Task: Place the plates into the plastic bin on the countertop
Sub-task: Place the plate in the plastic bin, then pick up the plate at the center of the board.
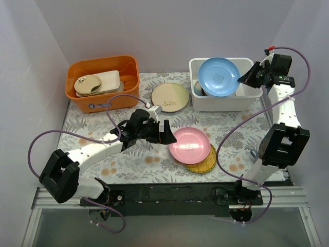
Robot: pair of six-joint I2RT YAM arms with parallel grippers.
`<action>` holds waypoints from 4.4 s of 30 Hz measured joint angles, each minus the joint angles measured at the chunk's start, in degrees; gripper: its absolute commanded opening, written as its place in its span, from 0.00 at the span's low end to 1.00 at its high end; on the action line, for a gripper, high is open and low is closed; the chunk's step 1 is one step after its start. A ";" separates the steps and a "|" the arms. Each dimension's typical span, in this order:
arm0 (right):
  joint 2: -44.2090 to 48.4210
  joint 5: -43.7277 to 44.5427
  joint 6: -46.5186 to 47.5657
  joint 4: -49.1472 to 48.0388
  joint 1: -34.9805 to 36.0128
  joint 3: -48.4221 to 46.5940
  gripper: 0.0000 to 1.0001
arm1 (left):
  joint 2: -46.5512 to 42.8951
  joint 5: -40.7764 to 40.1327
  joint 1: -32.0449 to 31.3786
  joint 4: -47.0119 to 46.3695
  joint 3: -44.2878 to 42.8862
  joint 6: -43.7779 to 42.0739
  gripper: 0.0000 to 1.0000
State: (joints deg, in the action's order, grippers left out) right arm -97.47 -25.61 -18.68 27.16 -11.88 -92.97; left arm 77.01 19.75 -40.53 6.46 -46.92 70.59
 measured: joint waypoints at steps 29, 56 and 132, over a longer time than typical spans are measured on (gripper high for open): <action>-11.76 3.06 -2.01 -2.14 -3.10 -7.10 0.01 | -2.34 1.31 -0.20 0.76 2.43 -2.19 0.98; -25.46 5.16 -1.40 0.11 -1.68 -14.38 0.01 | -0.35 0.92 -0.20 0.96 3.15 -3.93 0.98; 32.48 -13.92 -11.69 -29.57 4.46 48.30 0.88 | 16.68 -0.55 -0.35 -8.96 1.07 6.84 0.00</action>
State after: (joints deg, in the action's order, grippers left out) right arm -64.99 -39.53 -30.37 -2.42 -7.42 -44.66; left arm 93.69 19.20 -40.88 -2.50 -45.84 77.43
